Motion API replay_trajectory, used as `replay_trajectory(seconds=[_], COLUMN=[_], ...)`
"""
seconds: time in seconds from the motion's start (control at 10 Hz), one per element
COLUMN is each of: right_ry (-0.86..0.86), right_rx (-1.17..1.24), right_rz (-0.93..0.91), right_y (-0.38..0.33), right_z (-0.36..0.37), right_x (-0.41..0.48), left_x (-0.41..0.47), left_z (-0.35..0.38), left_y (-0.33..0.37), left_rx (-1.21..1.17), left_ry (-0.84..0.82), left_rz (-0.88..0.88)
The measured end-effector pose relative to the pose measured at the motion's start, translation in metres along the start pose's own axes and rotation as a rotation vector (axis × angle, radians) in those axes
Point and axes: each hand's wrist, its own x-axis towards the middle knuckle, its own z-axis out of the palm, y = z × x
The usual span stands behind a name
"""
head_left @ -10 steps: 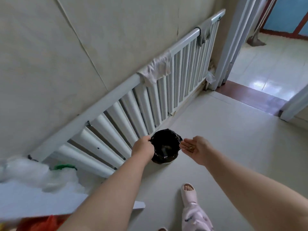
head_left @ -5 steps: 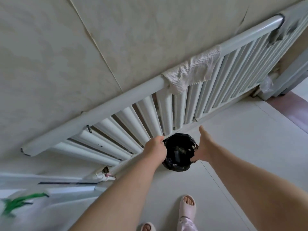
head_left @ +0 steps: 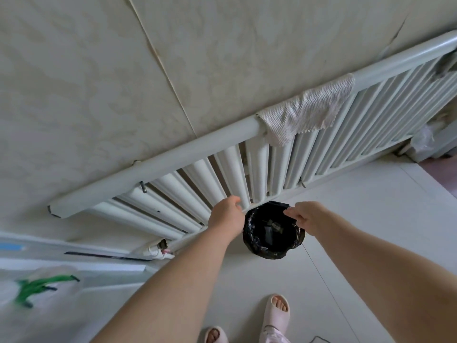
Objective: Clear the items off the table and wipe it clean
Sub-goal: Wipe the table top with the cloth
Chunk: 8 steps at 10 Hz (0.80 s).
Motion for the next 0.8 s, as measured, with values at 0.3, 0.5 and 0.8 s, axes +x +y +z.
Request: replay_trajectory(seconds=[0.3,0.5,0.8], right_ry=[-0.149,-0.121,-0.019], right_rx=[0.116,0.218,0.368], right_rz=[0.042,-0.046,-0.176], right_y=[-0.018,-0.004,0.031], right_z=[0.004,-0.006,-0.053], right_x=[-0.018,-0.04,-0.093], left_x=[0.002,-0.004,-0.022], left_z=[-0.005,0.004,0.03], left_y=[0.011,0.026,0.088], left_rx=[0.011,0.075,0.215], left_ry=[0.014,-0.007,-0.087], left_rz=[0.021,0.092,0.402])
